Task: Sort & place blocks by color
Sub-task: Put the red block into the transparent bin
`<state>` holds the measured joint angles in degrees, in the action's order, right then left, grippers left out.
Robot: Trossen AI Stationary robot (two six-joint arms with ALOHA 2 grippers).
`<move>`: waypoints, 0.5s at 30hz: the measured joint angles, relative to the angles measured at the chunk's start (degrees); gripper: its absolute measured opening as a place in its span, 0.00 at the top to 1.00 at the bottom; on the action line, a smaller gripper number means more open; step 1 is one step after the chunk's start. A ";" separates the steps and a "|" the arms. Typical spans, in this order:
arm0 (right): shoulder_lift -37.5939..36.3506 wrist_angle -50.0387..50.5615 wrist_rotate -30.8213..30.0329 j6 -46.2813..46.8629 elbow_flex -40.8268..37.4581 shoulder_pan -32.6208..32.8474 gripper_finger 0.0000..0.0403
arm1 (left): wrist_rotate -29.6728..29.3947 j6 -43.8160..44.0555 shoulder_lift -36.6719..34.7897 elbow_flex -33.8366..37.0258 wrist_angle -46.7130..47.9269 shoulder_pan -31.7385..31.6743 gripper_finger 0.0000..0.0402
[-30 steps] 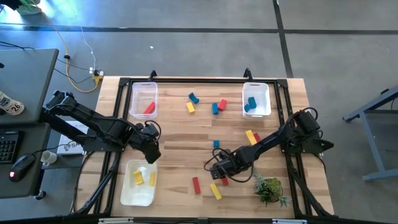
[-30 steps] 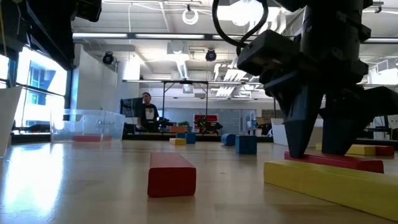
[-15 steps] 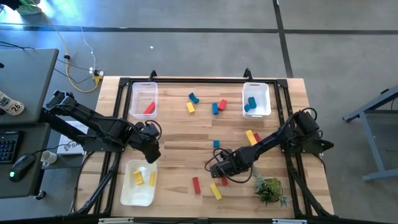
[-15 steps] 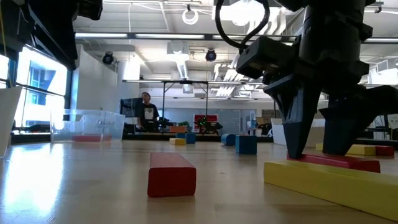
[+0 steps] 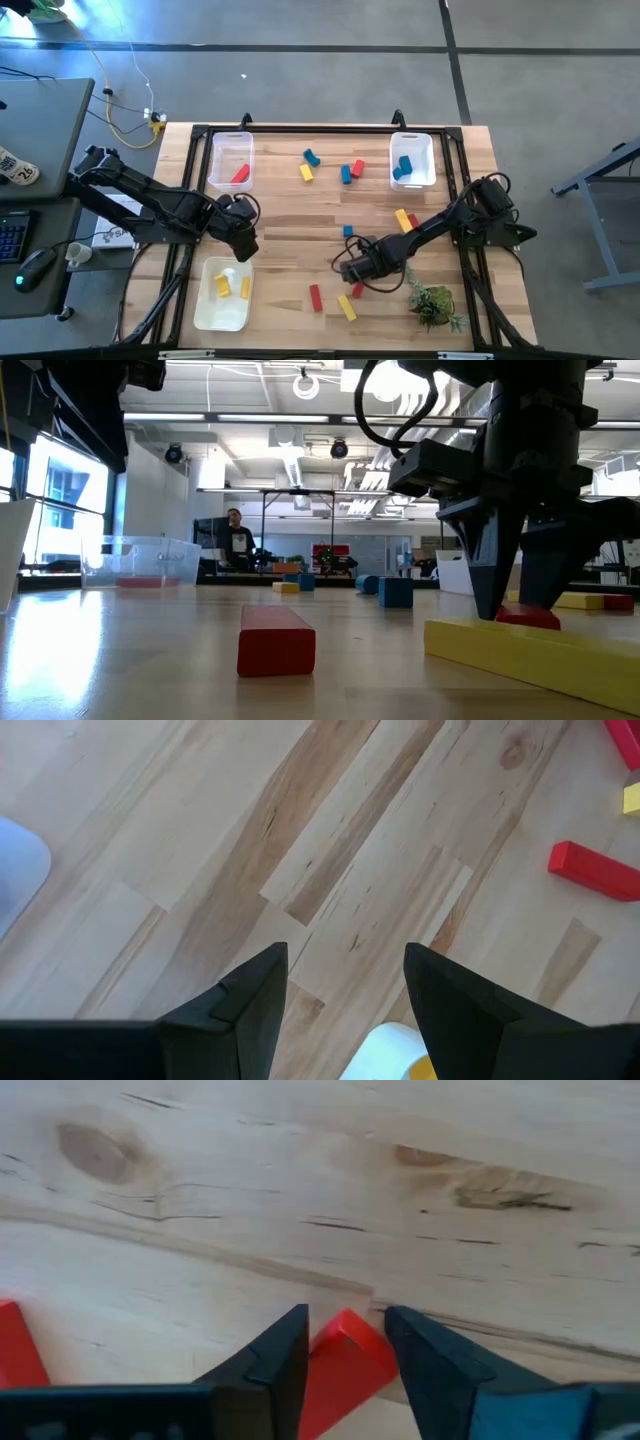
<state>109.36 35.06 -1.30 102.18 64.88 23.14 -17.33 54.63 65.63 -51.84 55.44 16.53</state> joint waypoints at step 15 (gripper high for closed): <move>-0.02 -0.44 2.04 -0.76 -0.07 0.17 0.80 | 0.01 -0.85 0.00 0.01 0.00 0.00 0.53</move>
<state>109.34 34.62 0.73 101.42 64.82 23.31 -17.32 53.78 65.63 -51.83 55.44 16.53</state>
